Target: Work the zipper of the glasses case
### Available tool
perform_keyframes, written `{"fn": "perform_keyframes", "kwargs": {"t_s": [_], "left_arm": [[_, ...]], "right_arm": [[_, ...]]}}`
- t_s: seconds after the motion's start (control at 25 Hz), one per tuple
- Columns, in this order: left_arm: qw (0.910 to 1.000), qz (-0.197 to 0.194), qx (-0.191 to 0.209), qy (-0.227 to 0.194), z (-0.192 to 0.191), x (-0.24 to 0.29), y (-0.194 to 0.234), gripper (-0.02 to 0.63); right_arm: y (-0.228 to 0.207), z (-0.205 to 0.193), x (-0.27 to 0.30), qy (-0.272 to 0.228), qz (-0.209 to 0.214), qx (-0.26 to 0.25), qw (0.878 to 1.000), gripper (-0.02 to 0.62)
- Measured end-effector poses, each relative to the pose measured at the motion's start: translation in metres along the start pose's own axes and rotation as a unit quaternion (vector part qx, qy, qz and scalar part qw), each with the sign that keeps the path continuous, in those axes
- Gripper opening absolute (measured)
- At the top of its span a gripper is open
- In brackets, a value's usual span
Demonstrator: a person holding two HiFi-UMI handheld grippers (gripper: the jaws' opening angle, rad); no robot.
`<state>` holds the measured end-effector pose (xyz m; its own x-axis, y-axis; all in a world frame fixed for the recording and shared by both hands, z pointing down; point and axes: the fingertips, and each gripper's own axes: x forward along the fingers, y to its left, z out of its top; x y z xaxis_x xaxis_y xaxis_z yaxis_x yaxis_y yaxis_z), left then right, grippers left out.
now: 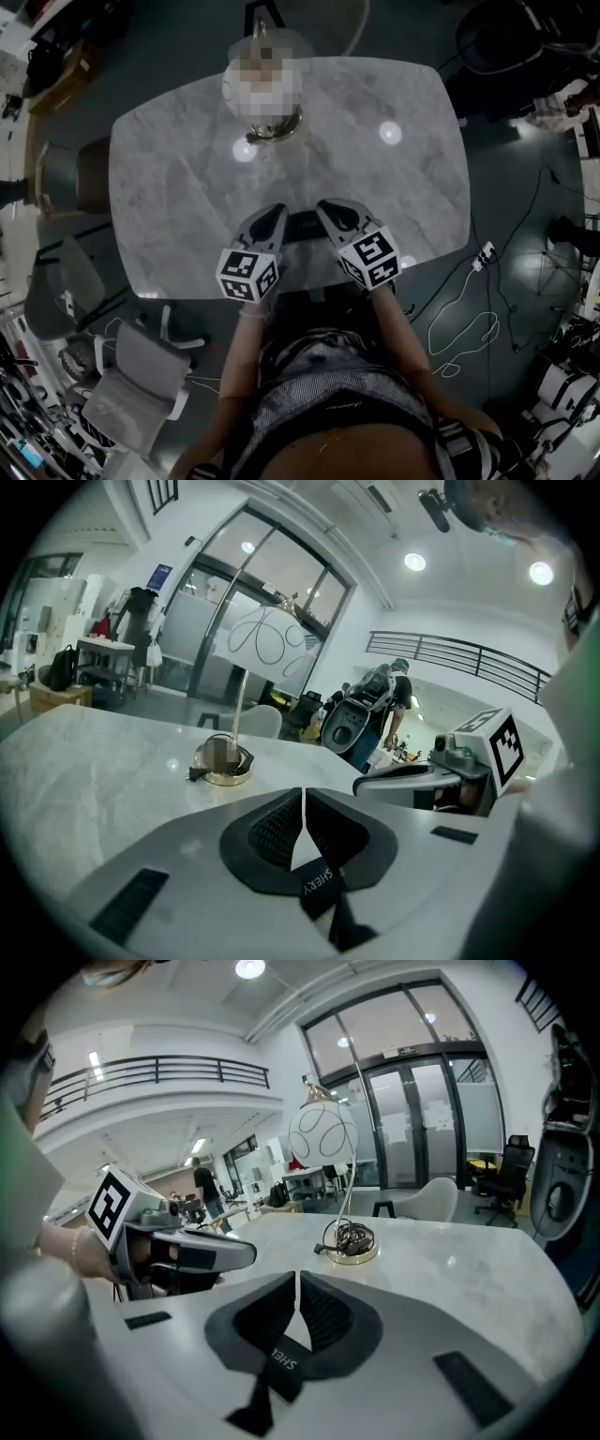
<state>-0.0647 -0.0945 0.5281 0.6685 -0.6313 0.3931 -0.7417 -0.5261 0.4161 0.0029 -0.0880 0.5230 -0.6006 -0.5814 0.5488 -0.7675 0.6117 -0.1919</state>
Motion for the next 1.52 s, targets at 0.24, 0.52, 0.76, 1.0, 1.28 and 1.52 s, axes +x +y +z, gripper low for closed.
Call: {"fn": "perform_keyframes", "kwargs": {"t_s": [0.24,0.52,0.76,1.0,1.28,1.52], "left_arm": [[0.9987,-0.021,-0.022,0.041,-0.033,0.004,0.012,0.002],[0.9948,-0.030,-0.033,0.091,-0.068,0.009,0.024,0.002],[0.9907,-0.047,-0.045,0.119,-0.089,0.010,0.025,0.002],[0.9727,-0.144,-0.112,0.144,-0.097,0.010,0.016,0.126],[0.9502,-0.161,-0.043,0.263,-0.125,0.011,0.045,0.268],[0.9240,-0.220,-0.037,0.310,-0.145,0.021,0.031,0.284]], "right_arm": [[-0.001,-0.039,0.018,0.057,0.007,-0.031,0.998,0.069],[-0.002,-0.079,0.031,0.118,0.014,-0.046,0.992,0.069],[0.003,-0.097,0.037,0.149,0.026,-0.054,0.987,0.069],[0.005,-0.116,0.042,0.172,0.039,-0.050,0.983,0.069],[0.007,-0.121,0.042,0.167,0.040,-0.080,0.982,0.069],[0.015,-0.123,0.034,0.157,0.048,-0.091,0.982,0.069]]}}
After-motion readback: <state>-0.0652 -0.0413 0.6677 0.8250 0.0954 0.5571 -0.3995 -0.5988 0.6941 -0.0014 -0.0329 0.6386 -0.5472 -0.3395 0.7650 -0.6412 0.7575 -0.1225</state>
